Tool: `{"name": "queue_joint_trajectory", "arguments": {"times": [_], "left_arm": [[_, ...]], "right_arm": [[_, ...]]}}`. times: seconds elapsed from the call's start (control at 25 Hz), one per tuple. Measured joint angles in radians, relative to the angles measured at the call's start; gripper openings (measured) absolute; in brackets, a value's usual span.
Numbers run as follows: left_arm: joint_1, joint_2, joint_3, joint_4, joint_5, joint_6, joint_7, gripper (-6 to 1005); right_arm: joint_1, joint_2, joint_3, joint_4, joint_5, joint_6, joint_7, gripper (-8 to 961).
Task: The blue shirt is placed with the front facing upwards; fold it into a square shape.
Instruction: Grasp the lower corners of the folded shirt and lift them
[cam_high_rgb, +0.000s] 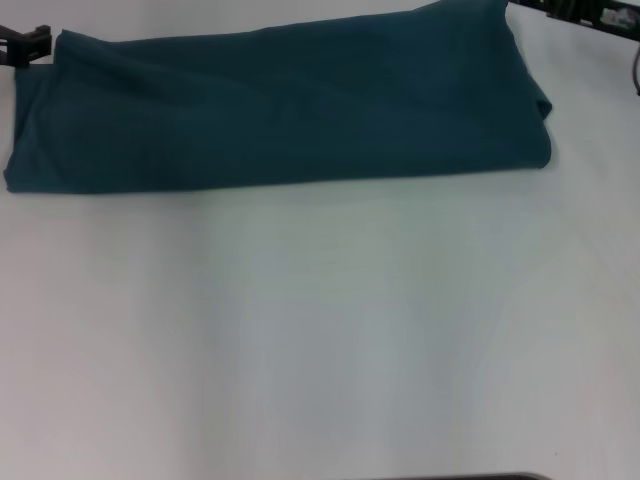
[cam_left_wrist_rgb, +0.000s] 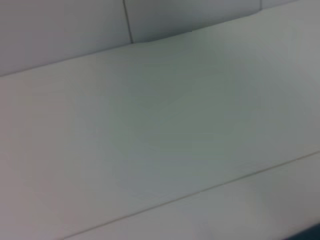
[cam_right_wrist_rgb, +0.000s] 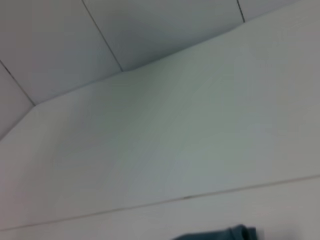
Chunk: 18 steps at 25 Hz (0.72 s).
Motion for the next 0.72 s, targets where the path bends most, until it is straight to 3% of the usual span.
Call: {"name": "queue_joint_trajectory", "arguments": {"times": [0.16, 0.48, 0.72], "left_arm": [[0.031, -0.002, 0.024, -0.049, -0.011, 0.087, -0.024, 686], [0.144, -0.001, 0.182, -0.167, -0.089, 0.213, -0.049, 683], [0.187, 0.002, 0.182, -0.186, -0.166, 0.275, -0.058, 691]], "right_arm": [[-0.033, -0.036, -0.004, 0.0, -0.006, 0.085, 0.047, 794], [-0.082, -0.097, -0.007, 0.051, -0.091, 0.213, 0.17, 798], [-0.06, -0.132, -0.005, 0.086, -0.257, 0.292, 0.323, 800]]}}
